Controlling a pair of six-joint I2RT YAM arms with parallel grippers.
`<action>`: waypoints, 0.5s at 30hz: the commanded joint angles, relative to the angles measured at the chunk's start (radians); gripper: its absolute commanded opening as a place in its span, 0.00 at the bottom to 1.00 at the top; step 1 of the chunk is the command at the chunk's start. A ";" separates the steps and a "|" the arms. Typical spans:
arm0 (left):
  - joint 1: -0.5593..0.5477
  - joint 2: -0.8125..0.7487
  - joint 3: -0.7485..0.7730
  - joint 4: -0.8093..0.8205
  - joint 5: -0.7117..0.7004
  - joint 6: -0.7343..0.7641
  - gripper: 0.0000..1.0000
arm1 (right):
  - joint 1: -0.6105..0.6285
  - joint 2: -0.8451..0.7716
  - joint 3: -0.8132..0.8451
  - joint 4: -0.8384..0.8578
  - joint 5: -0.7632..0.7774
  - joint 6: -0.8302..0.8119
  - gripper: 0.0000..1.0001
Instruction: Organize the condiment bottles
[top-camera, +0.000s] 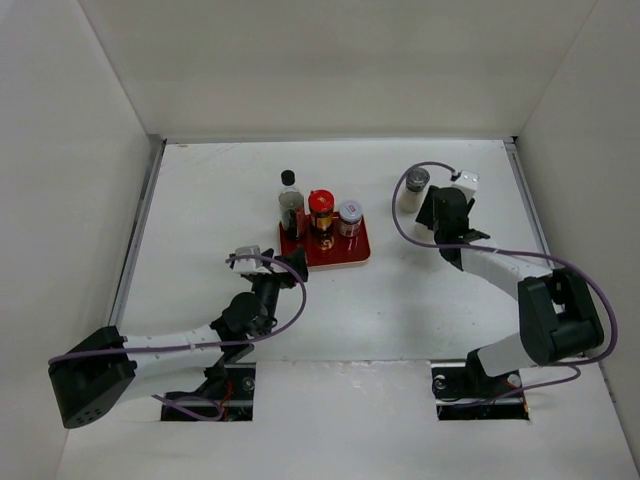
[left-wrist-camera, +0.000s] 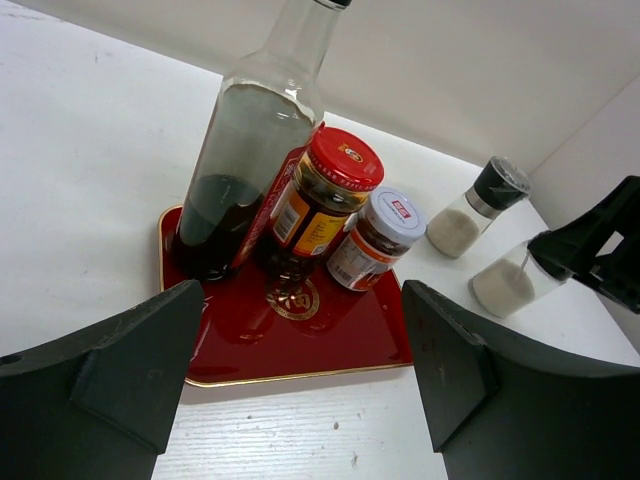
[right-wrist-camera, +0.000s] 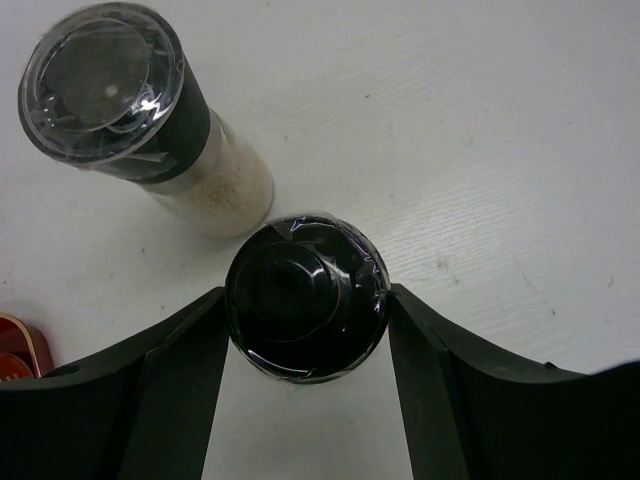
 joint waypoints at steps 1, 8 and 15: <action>0.003 -0.006 0.006 0.054 0.012 -0.015 0.80 | 0.013 -0.100 -0.002 0.069 0.020 -0.006 0.50; 0.003 -0.034 -0.008 0.071 0.009 -0.024 0.80 | 0.272 -0.341 -0.068 -0.049 0.041 0.084 0.48; 0.049 -0.152 -0.056 0.047 -0.120 -0.058 0.79 | 0.551 -0.153 0.091 0.086 0.020 0.127 0.49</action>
